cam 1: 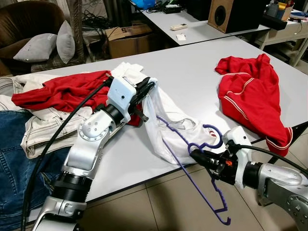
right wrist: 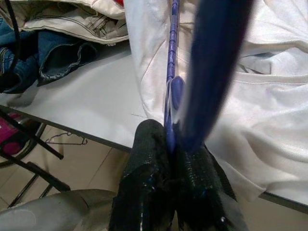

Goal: Hang hanger

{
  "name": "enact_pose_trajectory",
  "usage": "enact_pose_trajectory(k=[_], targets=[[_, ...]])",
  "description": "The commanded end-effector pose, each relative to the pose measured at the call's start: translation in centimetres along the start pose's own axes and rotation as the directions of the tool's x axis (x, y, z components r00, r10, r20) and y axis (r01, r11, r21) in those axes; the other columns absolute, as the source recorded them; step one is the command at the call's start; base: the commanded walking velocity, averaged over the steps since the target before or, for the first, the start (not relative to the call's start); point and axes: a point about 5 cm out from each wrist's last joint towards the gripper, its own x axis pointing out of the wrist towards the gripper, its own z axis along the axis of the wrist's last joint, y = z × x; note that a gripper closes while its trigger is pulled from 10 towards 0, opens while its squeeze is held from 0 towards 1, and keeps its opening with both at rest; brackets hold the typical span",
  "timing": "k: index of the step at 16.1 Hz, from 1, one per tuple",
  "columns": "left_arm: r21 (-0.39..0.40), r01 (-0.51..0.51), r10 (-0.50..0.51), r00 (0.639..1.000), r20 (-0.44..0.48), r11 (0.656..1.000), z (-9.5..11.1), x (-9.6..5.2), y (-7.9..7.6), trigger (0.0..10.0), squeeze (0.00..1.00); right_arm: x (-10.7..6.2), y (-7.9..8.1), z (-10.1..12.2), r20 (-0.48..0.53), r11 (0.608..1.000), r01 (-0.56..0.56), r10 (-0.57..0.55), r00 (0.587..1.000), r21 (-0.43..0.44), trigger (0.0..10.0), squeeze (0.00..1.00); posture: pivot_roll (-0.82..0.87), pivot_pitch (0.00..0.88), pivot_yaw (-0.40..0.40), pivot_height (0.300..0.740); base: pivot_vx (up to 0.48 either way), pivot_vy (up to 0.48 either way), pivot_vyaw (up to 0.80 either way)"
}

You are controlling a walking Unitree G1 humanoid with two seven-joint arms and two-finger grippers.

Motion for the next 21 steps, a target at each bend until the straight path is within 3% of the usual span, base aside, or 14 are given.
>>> enact_pose_trajectory(k=[1,4,6,9,11,12,13,16,21], targets=[[0.015,-0.009,0.009,1.000,0.016,1.000,0.5,0.3,0.4,0.0,0.00,-0.1,0.4,0.3,0.010,0.999,-0.027,0.028,1.000,-0.025,10.0,0.00,-0.12,0.000,0.045,0.740,0.000,0.000,0.00],[0.021,-0.039,0.039,0.999,0.012,0.999,0.5,0.2,0.8,0.0,0.00,-0.2,0.4,0.2,-0.002,0.999,-0.026,0.026,1.000,-0.036,10.0,0.00,-0.11,0.000,0.037,0.740,0.000,0.000,0.00],[0.005,-0.029,0.029,0.999,0.031,1.000,0.8,0.0,0.8,0.0,0.00,-0.1,-1.6,0.8,0.058,0.989,0.143,-0.141,0.988,-0.028,10.0,0.00,-0.11,0.000,0.036,0.740,0.000,0.000,0.00],[-0.002,0.026,-0.026,0.999,0.041,1.000,0.8,-0.9,0.2,0.0,0.00,-1.4,-5.3,2.9,0.218,0.909,0.417,-0.412,0.885,0.025,10.0,0.00,-0.12,0.000,0.044,0.740,0.000,0.000,0.00],[0.003,0.040,-0.041,0.999,0.036,0.999,0.7,-1.2,-0.2,0.0,0.00,-2.7,-6.0,4.2,0.324,0.887,0.456,-0.455,0.829,0.079,10.0,0.00,-0.12,0.000,0.043,0.740,0.000,0.000,0.00],[0.005,0.043,-0.043,0.999,0.033,0.999,0.7,-1.2,-0.3,0.0,0.00,-2.8,-5.8,4.4,0.340,0.892,0.445,-0.445,0.829,0.081,10.0,0.00,-0.12,0.000,0.043,0.740,0.000,0.000,0.00],[0.003,0.048,-0.048,0.998,0.035,0.999,0.7,-1.1,-0.7,0.0,0.00,-2.6,-4.8,4.3,0.348,0.923,0.380,-0.377,0.858,0.060,10.0,0.00,-0.12,0.000,0.043,0.740,0.000,0.000,0.00],[-0.006,0.044,-0.044,0.998,0.036,0.999,0.7,-0.5,-1.2,0.0,0.00,-1.9,-2.3,2.3,0.234,0.975,0.224,-0.217,0.948,-0.002,10.0,0.00,-0.12,0.000,0.039,0.740,0.000,0.000,0.00],[0.004,0.009,-0.009,1.000,0.001,1.000,0.4,-0.1,-1.1,0.0,0.00,-2.6,-1.4,-0.3,0.106,0.976,0.208,-0.213,0.971,0.060,10.0,0.00,-0.13,0.000,0.044,0.740,0.000,0.000,0.00]])
